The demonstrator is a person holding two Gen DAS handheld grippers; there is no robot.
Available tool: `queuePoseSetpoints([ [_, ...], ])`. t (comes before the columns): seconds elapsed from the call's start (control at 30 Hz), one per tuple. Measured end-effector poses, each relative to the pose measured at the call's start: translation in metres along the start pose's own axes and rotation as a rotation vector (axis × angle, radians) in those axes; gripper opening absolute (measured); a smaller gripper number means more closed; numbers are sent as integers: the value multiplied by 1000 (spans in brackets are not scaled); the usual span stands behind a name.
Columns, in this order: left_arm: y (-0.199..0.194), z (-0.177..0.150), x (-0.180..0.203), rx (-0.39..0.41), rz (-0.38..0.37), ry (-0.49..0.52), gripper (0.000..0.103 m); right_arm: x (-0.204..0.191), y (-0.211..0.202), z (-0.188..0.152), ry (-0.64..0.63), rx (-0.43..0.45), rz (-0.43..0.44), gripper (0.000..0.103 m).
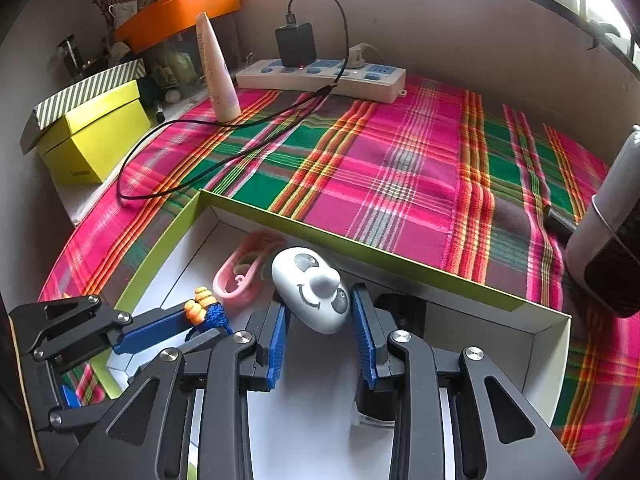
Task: Organize objects
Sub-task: 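Carry the orange toy with left gripper while right gripper carries the white toy over the tray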
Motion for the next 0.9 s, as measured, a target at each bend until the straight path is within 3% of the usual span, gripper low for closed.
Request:
queuePoseSetpoints([
  [0.77, 0, -1, 4, -7, -6, 10, 26, -1, 4, -2, -5, -28, -4, 32],
  [0.9, -2, -1, 2, -8, -4, 5, 28, -2, 3, -3, 0, -32, 7, 45],
])
Point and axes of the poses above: each gripper's, at about its wrist camera, not at the fingertips, and y roughly the way its jaws point, x to its right, z to its top, the point moved 6 cm from there along y, roughly the way its jaws point
